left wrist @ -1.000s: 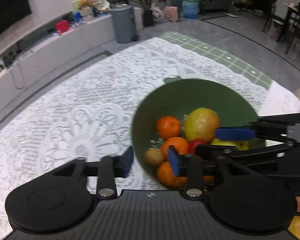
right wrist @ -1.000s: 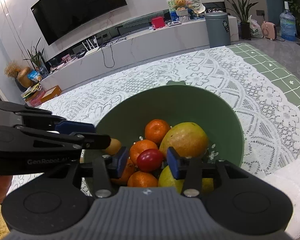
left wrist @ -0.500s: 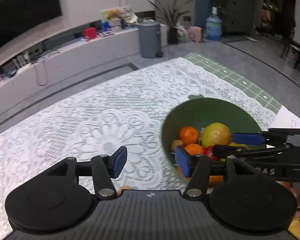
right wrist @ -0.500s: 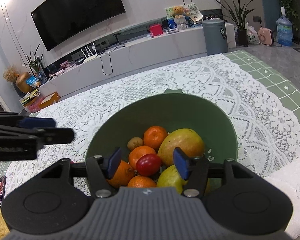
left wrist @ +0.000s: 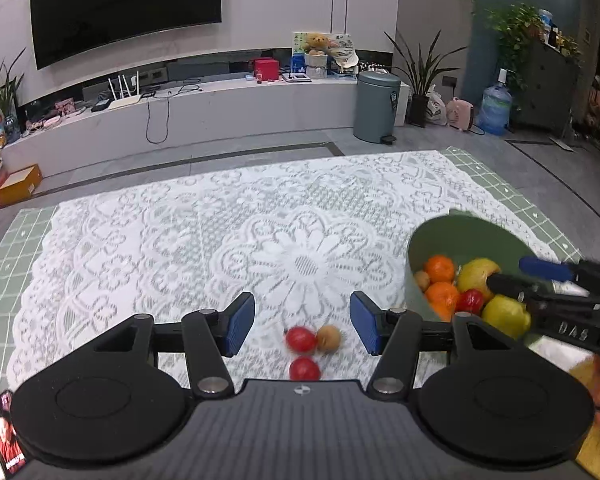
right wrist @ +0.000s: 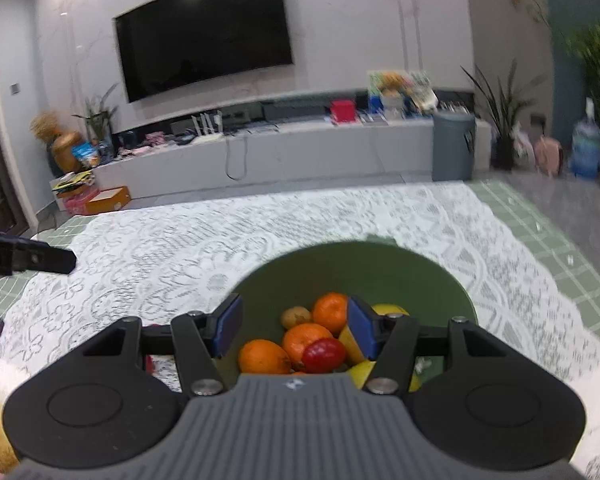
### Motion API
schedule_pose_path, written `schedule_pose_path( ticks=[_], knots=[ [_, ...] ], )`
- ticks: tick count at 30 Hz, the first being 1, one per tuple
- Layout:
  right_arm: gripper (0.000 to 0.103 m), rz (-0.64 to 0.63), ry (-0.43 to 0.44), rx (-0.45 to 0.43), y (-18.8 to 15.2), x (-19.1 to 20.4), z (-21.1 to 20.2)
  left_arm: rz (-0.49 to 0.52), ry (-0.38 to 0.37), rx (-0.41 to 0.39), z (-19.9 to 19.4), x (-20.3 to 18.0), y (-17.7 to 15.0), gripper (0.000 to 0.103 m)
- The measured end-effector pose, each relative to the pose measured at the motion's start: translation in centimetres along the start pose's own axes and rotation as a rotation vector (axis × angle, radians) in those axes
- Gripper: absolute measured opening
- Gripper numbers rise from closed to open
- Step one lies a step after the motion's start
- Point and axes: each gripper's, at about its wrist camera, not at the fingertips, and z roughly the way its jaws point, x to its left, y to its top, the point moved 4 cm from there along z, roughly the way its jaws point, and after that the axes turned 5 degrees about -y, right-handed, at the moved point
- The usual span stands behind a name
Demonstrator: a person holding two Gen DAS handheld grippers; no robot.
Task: Organize fruits
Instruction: 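Withdraw both open grippers from the colander toward the remaining tomatoes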
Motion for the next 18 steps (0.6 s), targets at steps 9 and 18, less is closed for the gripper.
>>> schedule_pose_path(
  ticks=[9, 18],
  knots=[
    [0.056, -0.129, 0.076, -0.065, -0.9, 5.1, -1.9, -0.041, -0.055, 0.045, -0.7, 1.1, -3.6, 0.055],
    [0.042, -0.215, 0.109, 0.053, -2.9, 9.7, 0.1, -0.018, -0.077, 0.091, 0.4, 1.1, -4.8, 0.046]
  ],
)
